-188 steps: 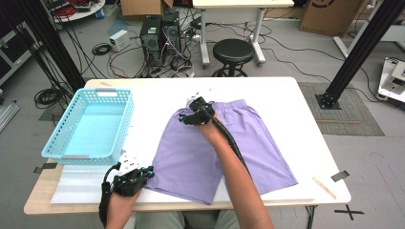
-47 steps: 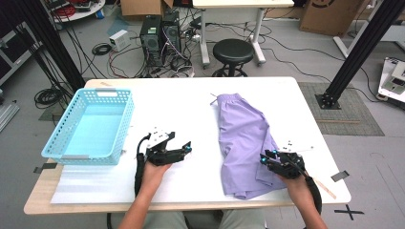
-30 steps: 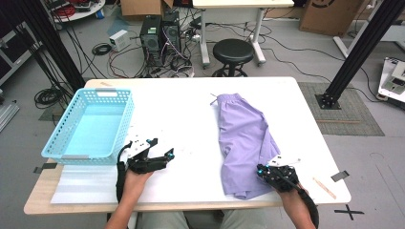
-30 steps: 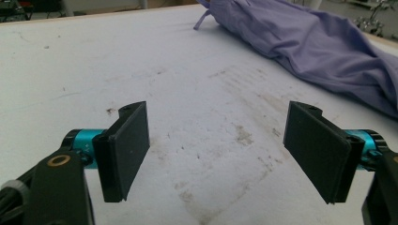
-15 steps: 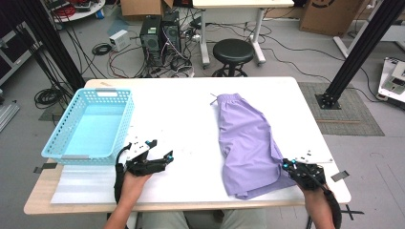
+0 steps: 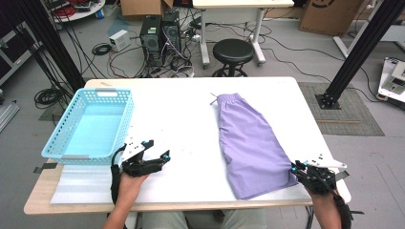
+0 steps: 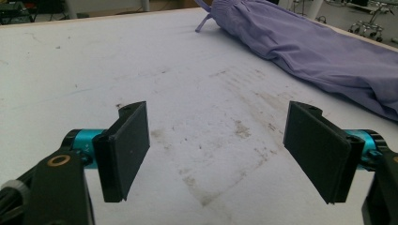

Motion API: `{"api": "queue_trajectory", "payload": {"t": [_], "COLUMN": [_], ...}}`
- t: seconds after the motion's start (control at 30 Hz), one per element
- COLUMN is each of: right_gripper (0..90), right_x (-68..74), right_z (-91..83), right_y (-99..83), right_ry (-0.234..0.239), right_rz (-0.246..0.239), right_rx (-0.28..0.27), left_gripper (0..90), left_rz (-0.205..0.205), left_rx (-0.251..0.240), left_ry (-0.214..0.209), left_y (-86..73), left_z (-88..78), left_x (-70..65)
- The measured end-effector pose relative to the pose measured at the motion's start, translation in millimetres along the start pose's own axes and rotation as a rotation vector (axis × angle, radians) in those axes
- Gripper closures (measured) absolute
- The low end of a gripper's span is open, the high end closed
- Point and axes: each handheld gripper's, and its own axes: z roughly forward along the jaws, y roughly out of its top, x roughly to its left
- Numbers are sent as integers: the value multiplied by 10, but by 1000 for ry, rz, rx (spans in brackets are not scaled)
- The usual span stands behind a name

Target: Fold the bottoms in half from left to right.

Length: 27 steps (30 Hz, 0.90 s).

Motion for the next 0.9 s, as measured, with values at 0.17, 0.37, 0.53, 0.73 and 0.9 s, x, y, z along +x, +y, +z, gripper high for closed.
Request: {"api": "queue_trajectory", "payload": {"t": [0.17, 0.37, 0.53, 0.73, 0.9], "right_gripper": [674, 657, 644, 645, 615], "right_x": [139, 524, 714, 916, 1030], "right_z": [-1, 263, 405, 507, 471], "right_y": [95, 177, 266, 428, 498], "right_ry": [76, 287, 354, 472, 510], "right_rz": [-24, -87, -125, -167, -169], "right_rx": [-84, -60, -47, -74, -97], "left_gripper": [229, 229, 229, 230, 230], "left_rz": [1, -5, -6, -10, -17], "left_rx": [3, 6, 2, 5, 9], "left_ry": [-3, 1, 5, 5, 12], "left_y": [-11, -42, -55, -60, -74], "left_z": [-15, -79, -138, -163, -175], "left_x": [-23, -46, -60, -29, -5]}}
